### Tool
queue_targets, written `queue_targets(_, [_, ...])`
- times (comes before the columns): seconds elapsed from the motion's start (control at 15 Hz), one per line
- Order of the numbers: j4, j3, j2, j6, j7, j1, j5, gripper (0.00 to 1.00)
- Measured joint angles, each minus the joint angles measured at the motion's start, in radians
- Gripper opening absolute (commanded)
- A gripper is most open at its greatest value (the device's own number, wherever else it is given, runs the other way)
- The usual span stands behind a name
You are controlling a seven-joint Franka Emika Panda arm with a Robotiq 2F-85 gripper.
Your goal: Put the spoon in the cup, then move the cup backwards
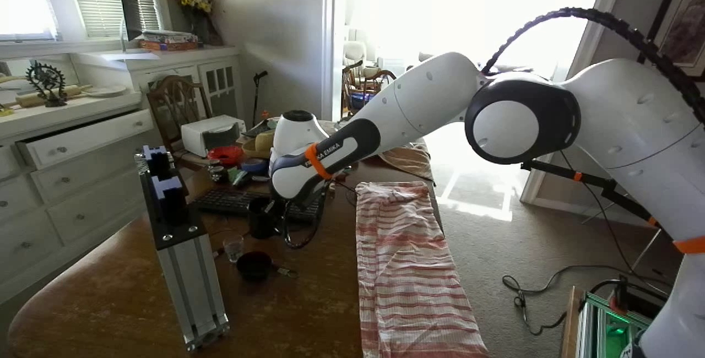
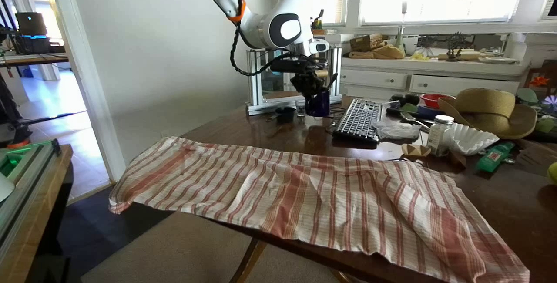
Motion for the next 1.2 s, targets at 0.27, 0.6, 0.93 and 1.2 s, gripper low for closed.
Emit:
queue_targets(0.27, [0.052, -0.010, 0.027, -0.084, 0.008, 0.008, 0.000, 0.05])
queue_targets(0.6, [0.108, -0.010, 0.064, -0.119, 0.019, 0.009, 0.000, 0.05])
queue_targets(0.93, [0.164, -0.006, 0.113, -0.123, 0.022, 0.011, 0.001, 0.05])
queue_targets(1.2, [0.211, -0.002, 0.142, -0.123, 0.022, 0.019, 0.001, 0.05])
